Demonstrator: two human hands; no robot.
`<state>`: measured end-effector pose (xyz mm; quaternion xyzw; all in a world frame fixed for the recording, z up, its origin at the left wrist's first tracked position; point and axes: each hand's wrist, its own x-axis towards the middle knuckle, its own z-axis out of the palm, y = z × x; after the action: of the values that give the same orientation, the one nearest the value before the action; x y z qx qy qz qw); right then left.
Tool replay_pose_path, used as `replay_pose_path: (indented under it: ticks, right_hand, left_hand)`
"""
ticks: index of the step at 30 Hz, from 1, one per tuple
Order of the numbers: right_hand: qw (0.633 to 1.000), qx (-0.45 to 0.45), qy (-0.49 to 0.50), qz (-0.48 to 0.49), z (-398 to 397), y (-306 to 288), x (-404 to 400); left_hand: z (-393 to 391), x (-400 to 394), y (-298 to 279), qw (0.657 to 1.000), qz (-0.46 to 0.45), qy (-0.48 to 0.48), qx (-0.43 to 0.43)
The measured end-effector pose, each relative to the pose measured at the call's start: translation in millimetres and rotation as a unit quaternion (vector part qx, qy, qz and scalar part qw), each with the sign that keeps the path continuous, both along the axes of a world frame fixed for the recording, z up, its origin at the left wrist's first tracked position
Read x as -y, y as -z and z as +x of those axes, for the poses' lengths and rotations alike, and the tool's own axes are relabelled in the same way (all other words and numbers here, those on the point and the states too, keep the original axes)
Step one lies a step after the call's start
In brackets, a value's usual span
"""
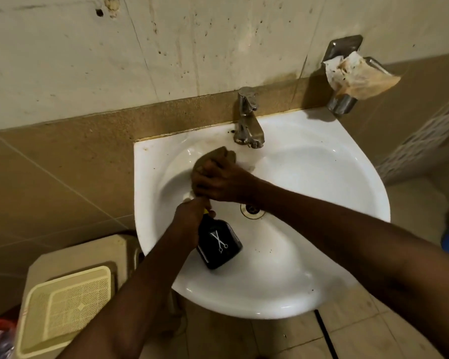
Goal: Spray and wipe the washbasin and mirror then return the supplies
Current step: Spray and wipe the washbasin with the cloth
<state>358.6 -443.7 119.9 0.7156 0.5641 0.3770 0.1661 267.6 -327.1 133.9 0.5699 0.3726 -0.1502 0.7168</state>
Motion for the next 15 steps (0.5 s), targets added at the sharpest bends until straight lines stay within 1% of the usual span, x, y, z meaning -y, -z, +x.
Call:
replay_pose_path:
  ticks: [3, 5, 7, 8, 10, 12, 15]
  right_hand:
    - [0.999, 0.002, -0.042, -0.021, 5, 2, -7]
    - [0.995, 0.009, -0.074, -0.072, 9, 3, 0]
    - [0.988, 0.027, -0.070, -0.138, 11, 2, 18]
    - [0.985, 0.036, -0.058, -0.156, 13, 2, 31]
    - [0.988, 0.048, -0.038, -0.140, 15, 2, 59]
    - [0.994, 0.048, -0.026, -0.092, 17, 1, 82]
    - [0.999, 0.022, -0.006, -0.032, 12, 2, 100]
  left_hand:
    - [-4, -8, 1, 1.000, -0.010, -0.011, -0.024]
    - [-6, -7, -1, 0.999, -0.029, -0.008, -0.037]
    - [-6, -1, -3, 0.998, -0.040, -0.003, -0.053]
    - [-5, 3, -5, 0.998, -0.040, 0.000, -0.057]
    - [-4, 12, -6, 0.998, -0.032, 0.006, -0.048]
    - [0, 24, -6, 0.999, -0.016, 0.017, -0.032]
    - [5, 44, -3, 0.998, 0.036, 0.052, -0.013]
